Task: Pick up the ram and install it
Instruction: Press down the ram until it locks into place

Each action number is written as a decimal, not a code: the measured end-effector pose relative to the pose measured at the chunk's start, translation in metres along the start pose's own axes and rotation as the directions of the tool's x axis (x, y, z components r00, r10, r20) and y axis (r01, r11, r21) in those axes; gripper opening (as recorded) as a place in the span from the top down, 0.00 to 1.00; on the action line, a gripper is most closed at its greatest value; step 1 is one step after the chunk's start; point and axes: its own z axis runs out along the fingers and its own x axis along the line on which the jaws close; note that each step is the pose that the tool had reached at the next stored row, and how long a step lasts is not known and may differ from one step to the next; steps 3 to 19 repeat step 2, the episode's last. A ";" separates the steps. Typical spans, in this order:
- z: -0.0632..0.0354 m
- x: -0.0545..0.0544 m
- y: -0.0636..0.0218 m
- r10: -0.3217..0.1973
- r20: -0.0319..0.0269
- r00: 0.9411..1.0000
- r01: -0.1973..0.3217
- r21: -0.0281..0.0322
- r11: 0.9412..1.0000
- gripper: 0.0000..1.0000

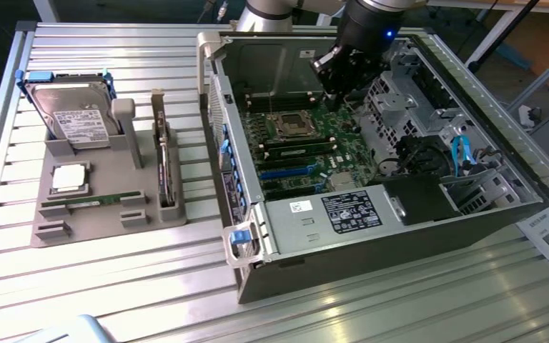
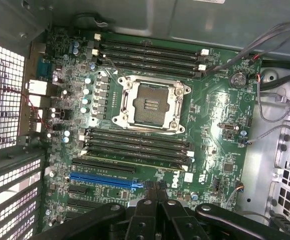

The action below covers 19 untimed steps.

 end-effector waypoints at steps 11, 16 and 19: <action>0.0000 0.000 0.0000 0.000 0.000 1.000 0.000 0.000 1.000 0.90; 0.0000 0.000 0.0000 0.000 0.000 1.000 0.000 0.000 1.000 0.90; 0.0000 0.000 0.0000 0.000 0.000 1.000 0.000 0.000 1.000 0.90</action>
